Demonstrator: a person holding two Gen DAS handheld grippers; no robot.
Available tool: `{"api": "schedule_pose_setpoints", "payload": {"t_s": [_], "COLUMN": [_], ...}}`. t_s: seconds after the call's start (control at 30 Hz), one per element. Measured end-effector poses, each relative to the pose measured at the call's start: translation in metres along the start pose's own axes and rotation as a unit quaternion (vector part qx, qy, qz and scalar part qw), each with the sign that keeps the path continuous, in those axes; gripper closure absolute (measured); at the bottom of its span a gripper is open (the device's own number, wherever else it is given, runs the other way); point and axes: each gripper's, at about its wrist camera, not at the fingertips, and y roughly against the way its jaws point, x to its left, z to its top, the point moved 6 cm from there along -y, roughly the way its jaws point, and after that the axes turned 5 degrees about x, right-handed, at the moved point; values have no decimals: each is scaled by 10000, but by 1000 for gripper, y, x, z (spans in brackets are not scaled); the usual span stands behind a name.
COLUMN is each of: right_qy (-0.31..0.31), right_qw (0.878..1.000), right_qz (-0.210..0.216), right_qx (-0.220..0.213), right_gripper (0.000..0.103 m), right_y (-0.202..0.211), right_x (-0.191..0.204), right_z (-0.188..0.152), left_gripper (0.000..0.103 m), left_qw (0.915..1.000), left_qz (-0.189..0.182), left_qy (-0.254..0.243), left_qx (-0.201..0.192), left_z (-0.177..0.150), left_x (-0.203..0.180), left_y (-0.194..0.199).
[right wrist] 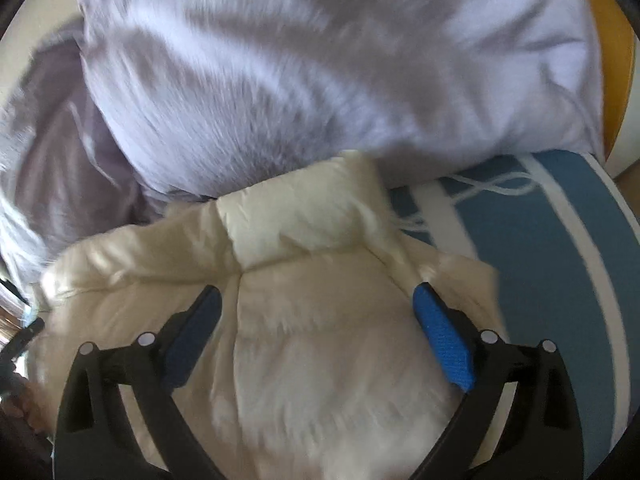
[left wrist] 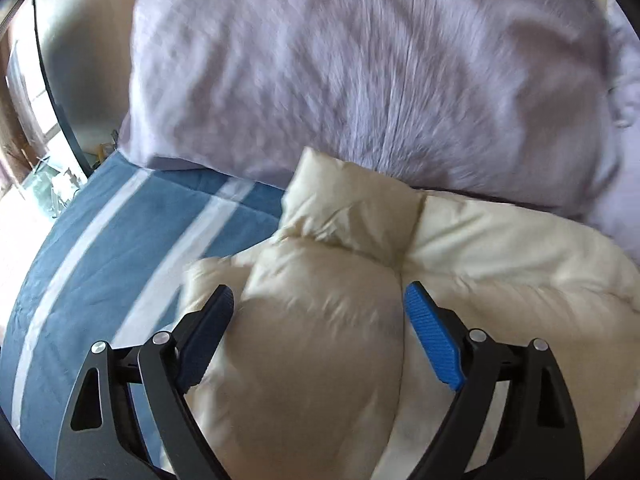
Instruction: Fold large clothes
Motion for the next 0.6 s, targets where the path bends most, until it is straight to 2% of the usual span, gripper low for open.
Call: {"api": "schedule_pose_setpoints", "payload": {"t_s": [0.03,0.13,0.23,0.3,0.43,0.6], "right_qy": [-49,-115,-263,-478,-725,-878], "right_qw": [10000,9999,9988,9957,9902,9824], "right_qz": [3,-25,116,447,770,1193], "right_qx": [-17,114,407,656,910,1137], "right_gripper": [6,6,6,6,6,6], "right_y": [12,42,60,66,77,78], "right_x": [-8,-34,-57,-64,-67,-49], "right_z": [-3,-17,-44,-64,-110,-128], "left_gripper": [14,14,14,14,14,19], "left_qw": [9999,9998,9999,9994,9952,9875], "left_qz": [-98,-59,-90,-221,-608,-1026], "left_qy": [-38,-99,14,126,470,799], "left_qx": [-86,-162,44,253,602,895], "left_z": [-4,-18,-40,-57,-89,-114], "left_x": [8,32,57,62,71,64], "left_y": [14,42,54,57,55,53]}}
